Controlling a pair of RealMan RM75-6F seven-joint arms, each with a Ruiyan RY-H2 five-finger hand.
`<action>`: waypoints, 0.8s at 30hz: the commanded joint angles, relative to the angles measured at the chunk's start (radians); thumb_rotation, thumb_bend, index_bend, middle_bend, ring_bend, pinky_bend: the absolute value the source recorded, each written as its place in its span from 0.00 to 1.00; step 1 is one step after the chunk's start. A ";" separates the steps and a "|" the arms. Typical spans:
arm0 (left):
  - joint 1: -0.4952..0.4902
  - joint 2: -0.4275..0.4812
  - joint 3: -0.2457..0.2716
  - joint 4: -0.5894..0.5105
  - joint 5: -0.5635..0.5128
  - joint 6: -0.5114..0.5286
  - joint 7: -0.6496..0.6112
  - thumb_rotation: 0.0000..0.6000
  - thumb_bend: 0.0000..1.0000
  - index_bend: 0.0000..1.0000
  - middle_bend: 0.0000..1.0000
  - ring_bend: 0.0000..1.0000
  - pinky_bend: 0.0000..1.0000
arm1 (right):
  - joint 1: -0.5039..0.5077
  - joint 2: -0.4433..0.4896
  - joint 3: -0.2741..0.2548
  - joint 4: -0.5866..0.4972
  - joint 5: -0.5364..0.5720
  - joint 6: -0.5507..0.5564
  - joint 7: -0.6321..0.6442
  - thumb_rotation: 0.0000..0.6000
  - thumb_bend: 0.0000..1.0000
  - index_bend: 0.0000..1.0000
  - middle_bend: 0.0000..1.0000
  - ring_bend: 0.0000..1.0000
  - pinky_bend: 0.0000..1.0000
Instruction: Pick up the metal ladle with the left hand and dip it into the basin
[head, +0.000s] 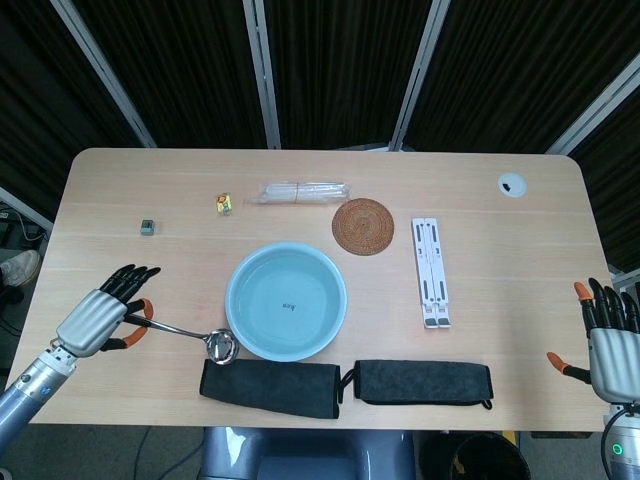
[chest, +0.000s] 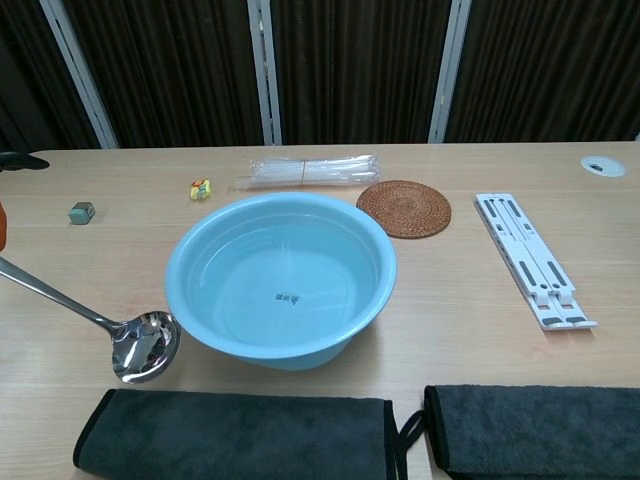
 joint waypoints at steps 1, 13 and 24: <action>-0.004 0.018 0.011 -0.027 0.015 -0.002 -0.014 1.00 0.86 0.85 0.00 0.00 0.00 | -0.001 0.001 0.000 0.000 -0.001 0.001 0.002 0.78 0.00 0.00 0.00 0.00 0.00; -0.025 0.050 0.039 -0.099 0.059 -0.036 -0.027 1.00 0.86 0.85 0.00 0.00 0.00 | -0.007 0.006 0.003 -0.003 -0.008 0.017 0.014 0.79 0.00 0.00 0.00 0.00 0.00; -0.049 0.079 0.041 -0.150 0.102 -0.009 -0.090 1.00 0.85 0.85 0.00 0.00 0.00 | -0.009 0.011 0.002 -0.006 -0.010 0.018 0.020 0.79 0.00 0.00 0.00 0.00 0.00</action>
